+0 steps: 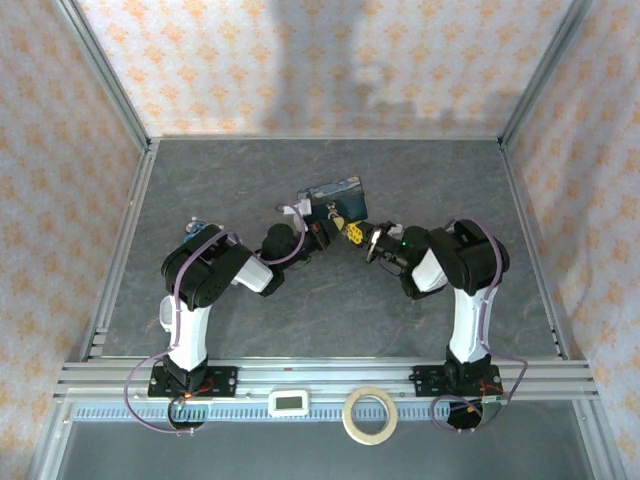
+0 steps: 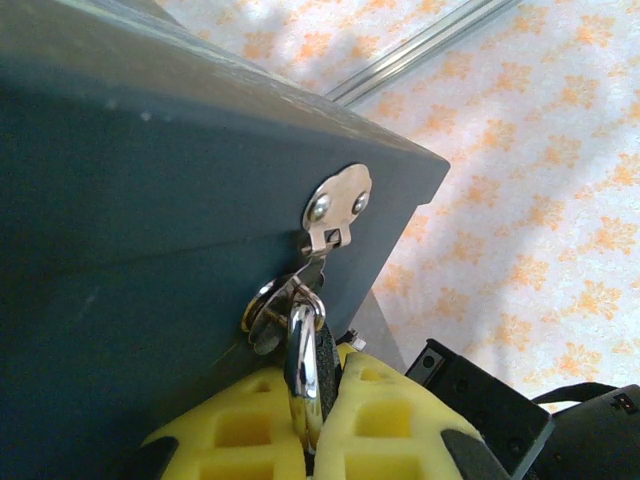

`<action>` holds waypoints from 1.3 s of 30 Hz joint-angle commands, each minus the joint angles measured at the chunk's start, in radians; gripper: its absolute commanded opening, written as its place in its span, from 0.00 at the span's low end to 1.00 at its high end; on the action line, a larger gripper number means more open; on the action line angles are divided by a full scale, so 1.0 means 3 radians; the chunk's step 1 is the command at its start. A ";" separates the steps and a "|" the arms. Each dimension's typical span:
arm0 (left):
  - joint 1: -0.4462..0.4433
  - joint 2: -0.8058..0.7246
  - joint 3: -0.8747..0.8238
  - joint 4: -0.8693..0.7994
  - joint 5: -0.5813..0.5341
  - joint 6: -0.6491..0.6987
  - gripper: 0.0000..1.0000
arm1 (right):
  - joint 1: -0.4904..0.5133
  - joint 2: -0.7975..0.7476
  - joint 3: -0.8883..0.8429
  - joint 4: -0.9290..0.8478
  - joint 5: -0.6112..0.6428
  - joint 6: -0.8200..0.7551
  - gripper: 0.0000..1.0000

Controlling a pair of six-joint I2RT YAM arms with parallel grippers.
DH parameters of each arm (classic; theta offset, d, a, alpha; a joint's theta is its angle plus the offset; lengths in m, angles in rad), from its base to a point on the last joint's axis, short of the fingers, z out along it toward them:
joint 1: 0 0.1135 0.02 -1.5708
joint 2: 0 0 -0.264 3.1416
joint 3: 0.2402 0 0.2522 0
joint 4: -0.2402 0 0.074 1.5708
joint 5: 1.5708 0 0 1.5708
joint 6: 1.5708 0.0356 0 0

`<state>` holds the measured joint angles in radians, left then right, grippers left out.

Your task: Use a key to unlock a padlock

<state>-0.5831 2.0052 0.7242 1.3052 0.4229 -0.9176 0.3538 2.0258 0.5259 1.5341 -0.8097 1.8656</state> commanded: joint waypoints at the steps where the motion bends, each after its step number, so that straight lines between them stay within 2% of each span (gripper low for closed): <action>1: -0.0112 0.0054 -0.0003 0.0027 0.0089 0.0069 0.00 | 0.0039 0.0022 0.0042 0.0433 0.0040 -0.0126 0.00; 6: -0.0112 0.0121 0.0009 -0.0013 0.0038 -0.0008 0.00 | 0.0038 -0.0017 -0.0014 0.0094 0.0087 -0.0487 0.00; 14: -0.0108 0.0160 0.0024 -0.0102 -0.0094 -0.0264 0.00 | 0.0033 -0.0050 -0.0258 0.0073 0.0243 -0.0754 0.31; 20: -0.0102 0.0027 0.0141 -0.0543 -0.0203 -0.0345 0.00 | 0.0004 -0.0227 -0.0465 -0.0271 0.0347 -0.1135 0.38; 27: -0.0102 -0.0011 0.0288 -0.1279 -0.0362 -0.0059 0.00 | -0.0010 -0.0556 -0.0512 -0.1115 0.0436 -0.1754 0.43; 32: -0.0117 -0.0017 0.0290 -0.1636 -0.0421 0.0010 0.00 | -0.0010 -0.0935 -0.0375 -0.2051 0.0602 -0.2408 0.44; 34: -0.0117 -0.0033 0.0262 -0.1686 -0.0424 -0.0006 0.06 | -0.0011 -0.1111 -0.0270 -0.2500 0.0707 -0.2737 0.44; 39: -0.0108 -0.0178 0.0112 -0.1665 -0.0438 -0.0117 0.40 | 0.0022 -0.1596 0.0002 -0.3552 0.1135 -0.3517 0.45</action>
<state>-0.6090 1.9995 0.7853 0.8673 0.3183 -0.9546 0.3573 1.6173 0.4797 0.7101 -0.5800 1.0199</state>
